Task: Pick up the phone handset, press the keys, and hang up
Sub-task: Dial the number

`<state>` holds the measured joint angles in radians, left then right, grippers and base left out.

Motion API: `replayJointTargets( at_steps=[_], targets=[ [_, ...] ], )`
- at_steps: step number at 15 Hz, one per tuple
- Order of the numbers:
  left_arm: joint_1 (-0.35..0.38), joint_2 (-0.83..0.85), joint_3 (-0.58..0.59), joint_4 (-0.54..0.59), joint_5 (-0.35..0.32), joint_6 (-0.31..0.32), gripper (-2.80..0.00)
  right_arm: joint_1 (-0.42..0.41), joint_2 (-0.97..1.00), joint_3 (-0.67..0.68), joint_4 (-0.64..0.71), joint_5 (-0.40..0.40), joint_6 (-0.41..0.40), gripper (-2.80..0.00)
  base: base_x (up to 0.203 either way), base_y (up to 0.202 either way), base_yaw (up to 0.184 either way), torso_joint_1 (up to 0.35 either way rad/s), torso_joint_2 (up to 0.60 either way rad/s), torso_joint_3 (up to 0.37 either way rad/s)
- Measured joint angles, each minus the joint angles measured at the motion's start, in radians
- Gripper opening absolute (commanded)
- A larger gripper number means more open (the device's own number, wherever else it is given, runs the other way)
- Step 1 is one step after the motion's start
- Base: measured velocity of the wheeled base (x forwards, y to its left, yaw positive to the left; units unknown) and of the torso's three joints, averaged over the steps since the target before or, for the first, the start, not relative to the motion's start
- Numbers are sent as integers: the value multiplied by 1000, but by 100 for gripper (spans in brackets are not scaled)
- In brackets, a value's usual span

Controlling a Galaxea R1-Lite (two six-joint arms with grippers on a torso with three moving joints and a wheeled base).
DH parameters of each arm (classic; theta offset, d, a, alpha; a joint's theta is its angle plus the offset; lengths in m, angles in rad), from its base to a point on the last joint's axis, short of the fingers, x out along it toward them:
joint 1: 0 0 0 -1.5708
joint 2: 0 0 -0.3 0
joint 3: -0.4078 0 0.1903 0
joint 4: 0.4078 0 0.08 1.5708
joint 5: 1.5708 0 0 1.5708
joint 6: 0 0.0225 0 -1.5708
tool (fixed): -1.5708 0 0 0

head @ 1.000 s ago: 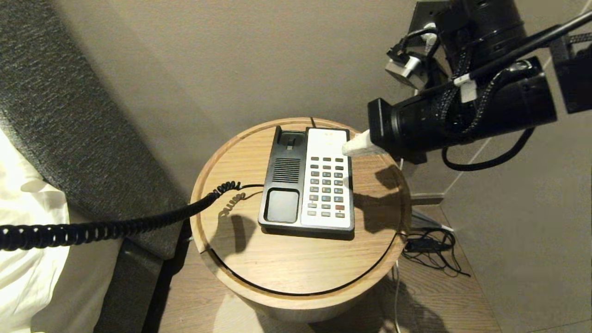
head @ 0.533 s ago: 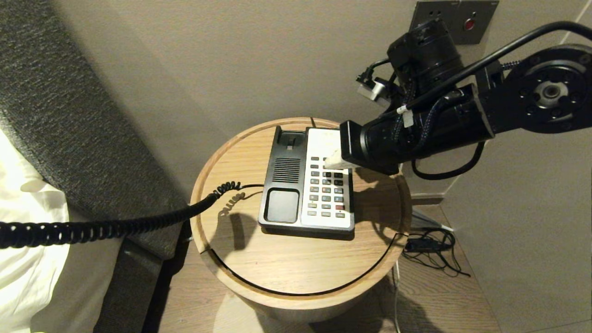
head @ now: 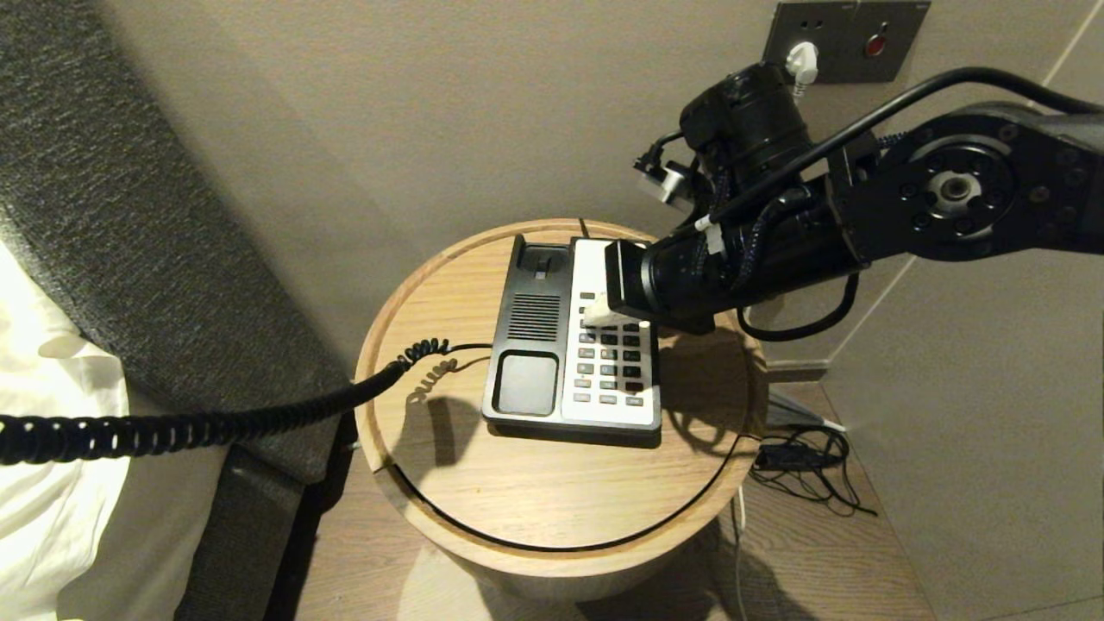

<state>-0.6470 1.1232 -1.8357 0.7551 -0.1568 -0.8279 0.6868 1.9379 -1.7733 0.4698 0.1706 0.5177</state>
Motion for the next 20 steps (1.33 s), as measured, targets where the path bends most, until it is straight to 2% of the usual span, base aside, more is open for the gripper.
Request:
replayJointTargets(
  at_steps=[4, 20],
  targets=[
    [0, -2, 1, 0, 0, 0, -280, -1, 27, -41, 1, -2, 0, -280, 0, 0, 0, 0, 0, 0],
    [6, -12, 7, 0, 0, -1, -280, -9, 18, -15, 32, -32, -11, -280, 0, 0, 0, 0, 0, 0]
  ],
)
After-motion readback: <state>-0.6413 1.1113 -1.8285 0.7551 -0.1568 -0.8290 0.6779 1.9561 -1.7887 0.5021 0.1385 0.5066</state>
